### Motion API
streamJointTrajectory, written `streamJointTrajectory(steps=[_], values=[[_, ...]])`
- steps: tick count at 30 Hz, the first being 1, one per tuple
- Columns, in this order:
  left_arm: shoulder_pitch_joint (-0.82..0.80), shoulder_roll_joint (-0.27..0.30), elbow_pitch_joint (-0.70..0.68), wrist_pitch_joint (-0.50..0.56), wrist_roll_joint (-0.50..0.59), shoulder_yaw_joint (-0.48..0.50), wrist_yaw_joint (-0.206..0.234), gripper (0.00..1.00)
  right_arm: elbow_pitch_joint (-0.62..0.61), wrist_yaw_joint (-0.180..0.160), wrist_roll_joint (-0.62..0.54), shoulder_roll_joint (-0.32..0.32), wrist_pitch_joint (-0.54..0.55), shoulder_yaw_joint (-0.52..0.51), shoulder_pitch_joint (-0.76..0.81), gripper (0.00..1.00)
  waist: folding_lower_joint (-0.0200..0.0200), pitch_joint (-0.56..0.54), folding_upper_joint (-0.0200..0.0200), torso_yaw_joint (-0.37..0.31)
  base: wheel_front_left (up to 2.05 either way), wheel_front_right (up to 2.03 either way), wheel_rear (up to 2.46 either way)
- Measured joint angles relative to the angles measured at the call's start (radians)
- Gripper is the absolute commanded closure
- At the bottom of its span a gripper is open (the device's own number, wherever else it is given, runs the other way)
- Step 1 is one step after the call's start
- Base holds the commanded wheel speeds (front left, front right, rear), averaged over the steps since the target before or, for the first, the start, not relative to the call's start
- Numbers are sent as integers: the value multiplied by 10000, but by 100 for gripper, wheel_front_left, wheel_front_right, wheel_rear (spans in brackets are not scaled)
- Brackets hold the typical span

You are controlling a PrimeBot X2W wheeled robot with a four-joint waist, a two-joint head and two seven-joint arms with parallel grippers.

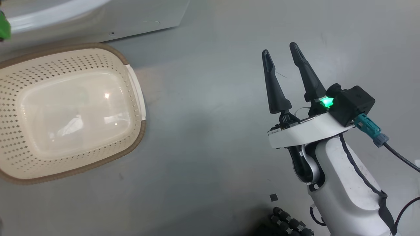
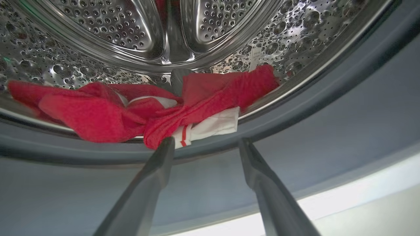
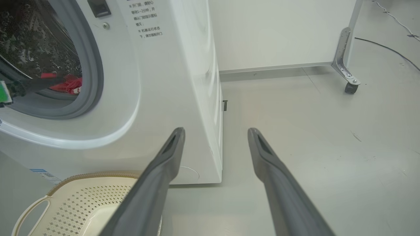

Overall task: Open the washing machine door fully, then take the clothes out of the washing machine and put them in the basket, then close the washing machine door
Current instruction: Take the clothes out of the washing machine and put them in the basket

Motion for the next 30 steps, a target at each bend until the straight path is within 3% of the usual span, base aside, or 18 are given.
streamJointTrajectory(steps=[10, 19, 30], values=[[-1256, 784, 671, 579, 295, 130, -2, 0, -140, -151, 441, 4, 0, 483, -157, 0, 0, 281, 0, -798, 0, 0, 0], [-2213, 1030, 1189, 978, 297, 224, 2, 0, -274, -184, 587, 8, 0, 786, -209, 0, -1, 526, 0, -1234, 0, 0, 0], [-2834, 1011, 2209, 2433, 61, 173, 2, 0, -309, -341, 602, 10, 0, 907, -377, 0, -1, 790, 0, -1323, 0, 0, 0]])
